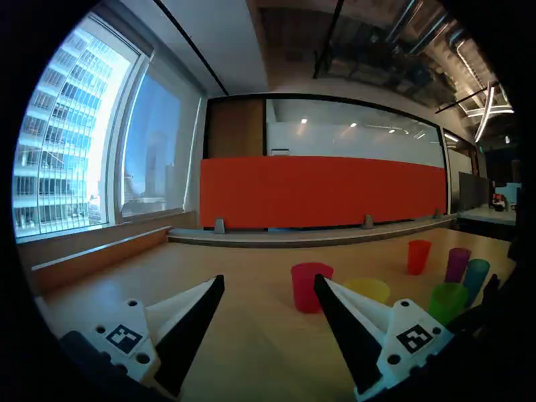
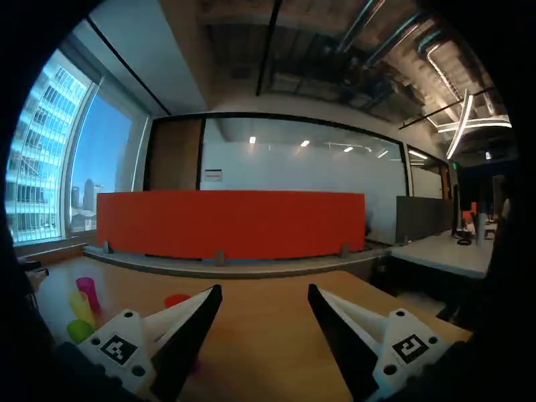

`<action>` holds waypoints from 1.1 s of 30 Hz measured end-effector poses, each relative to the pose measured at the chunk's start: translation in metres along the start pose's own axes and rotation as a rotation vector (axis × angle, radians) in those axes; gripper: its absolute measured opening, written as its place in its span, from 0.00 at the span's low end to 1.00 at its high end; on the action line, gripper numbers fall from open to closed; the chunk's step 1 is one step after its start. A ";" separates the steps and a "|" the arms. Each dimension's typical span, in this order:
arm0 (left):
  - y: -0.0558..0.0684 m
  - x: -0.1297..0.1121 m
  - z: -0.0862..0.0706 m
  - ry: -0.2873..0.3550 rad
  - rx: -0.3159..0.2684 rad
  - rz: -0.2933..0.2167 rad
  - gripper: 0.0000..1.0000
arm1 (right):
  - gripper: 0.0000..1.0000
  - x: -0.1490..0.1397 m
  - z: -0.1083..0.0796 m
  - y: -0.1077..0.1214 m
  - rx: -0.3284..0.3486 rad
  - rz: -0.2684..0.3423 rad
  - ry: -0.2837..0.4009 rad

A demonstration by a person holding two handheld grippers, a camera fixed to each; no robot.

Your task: Pour water

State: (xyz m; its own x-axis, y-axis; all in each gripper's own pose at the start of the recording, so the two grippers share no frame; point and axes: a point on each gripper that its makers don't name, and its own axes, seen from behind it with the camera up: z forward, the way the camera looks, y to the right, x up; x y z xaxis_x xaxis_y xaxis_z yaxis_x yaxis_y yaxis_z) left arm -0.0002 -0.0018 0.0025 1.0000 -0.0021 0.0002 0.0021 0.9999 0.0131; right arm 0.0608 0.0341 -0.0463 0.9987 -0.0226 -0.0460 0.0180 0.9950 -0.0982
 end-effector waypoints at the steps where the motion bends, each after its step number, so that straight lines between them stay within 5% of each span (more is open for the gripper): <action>1: 0.000 0.000 0.000 0.000 0.000 0.000 1.00 | 0.99 -0.002 0.000 0.000 0.002 0.000 0.000; 18: -0.001 0.000 0.000 0.000 0.000 0.000 1.00 | 0.99 -0.044 -0.001 -0.027 0.095 -0.017 0.009; 33: -0.001 0.001 0.000 0.000 0.000 0.001 1.00 | 0.99 -0.054 0.008 -0.024 0.095 -0.013 0.024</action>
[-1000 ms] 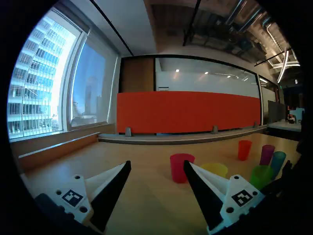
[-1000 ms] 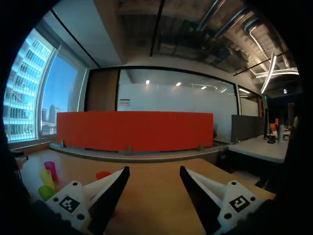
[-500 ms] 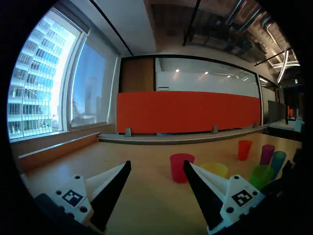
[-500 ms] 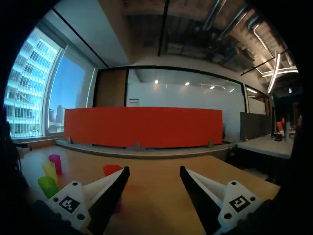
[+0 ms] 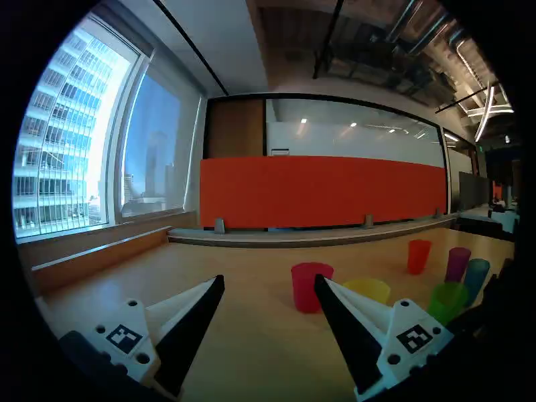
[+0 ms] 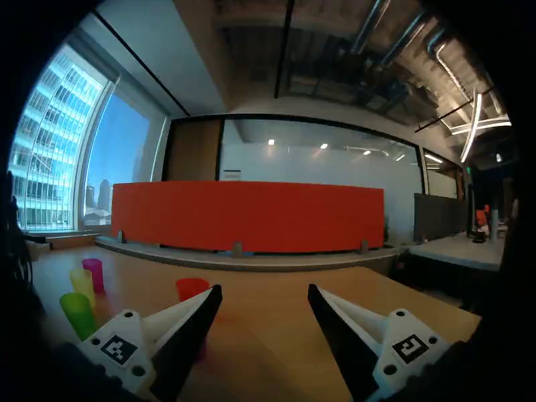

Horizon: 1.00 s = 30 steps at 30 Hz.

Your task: Pour water

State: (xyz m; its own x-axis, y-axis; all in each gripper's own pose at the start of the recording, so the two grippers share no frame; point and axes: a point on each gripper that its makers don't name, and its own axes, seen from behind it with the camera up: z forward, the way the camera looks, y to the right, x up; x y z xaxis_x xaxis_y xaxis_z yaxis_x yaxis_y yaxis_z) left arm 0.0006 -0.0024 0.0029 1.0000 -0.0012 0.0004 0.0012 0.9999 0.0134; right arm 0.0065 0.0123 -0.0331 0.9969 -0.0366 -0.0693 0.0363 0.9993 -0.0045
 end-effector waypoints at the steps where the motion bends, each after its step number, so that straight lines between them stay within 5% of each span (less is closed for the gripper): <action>1: 0.000 0.000 0.000 0.000 0.000 0.000 1.00 | 0.99 -0.001 0.001 0.000 0.000 0.002 -0.001; 30: 0.000 0.000 0.000 0.000 0.000 0.000 1.00 | 0.99 -0.029 0.011 -0.005 0.002 0.032 -0.043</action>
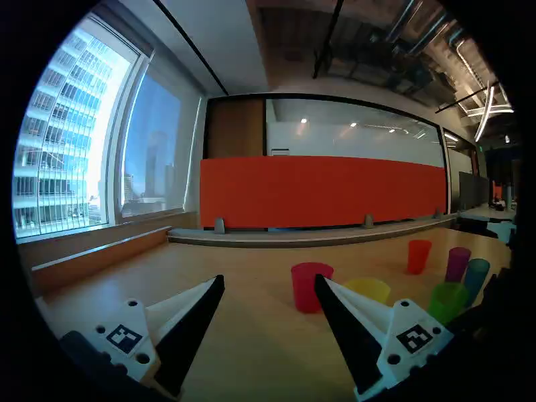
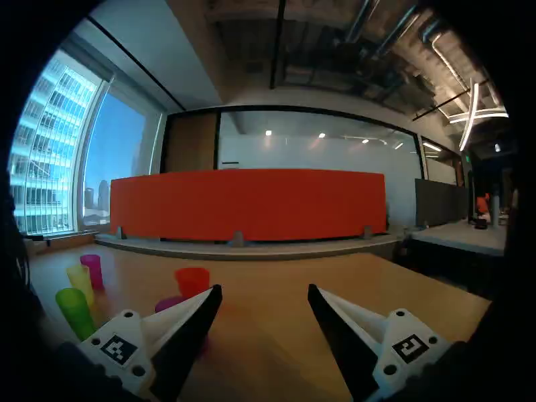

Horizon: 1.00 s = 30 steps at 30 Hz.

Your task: Pour water

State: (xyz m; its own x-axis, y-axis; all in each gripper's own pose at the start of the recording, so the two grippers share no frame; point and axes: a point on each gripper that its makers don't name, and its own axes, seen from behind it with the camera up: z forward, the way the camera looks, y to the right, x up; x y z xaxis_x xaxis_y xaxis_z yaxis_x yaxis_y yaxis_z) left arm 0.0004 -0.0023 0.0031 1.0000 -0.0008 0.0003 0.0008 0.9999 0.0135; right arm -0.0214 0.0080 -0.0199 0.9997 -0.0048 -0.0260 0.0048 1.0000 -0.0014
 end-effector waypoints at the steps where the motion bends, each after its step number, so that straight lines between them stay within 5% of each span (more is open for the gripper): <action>1: 0.000 0.000 0.000 0.000 0.000 0.000 1.00 | 0.99 0.000 0.000 -0.001 0.001 -0.001 -0.001; 30: 0.000 0.000 -0.001 0.000 0.000 0.000 1.00 | 0.99 -0.003 0.003 -0.006 0.007 -0.010 -0.015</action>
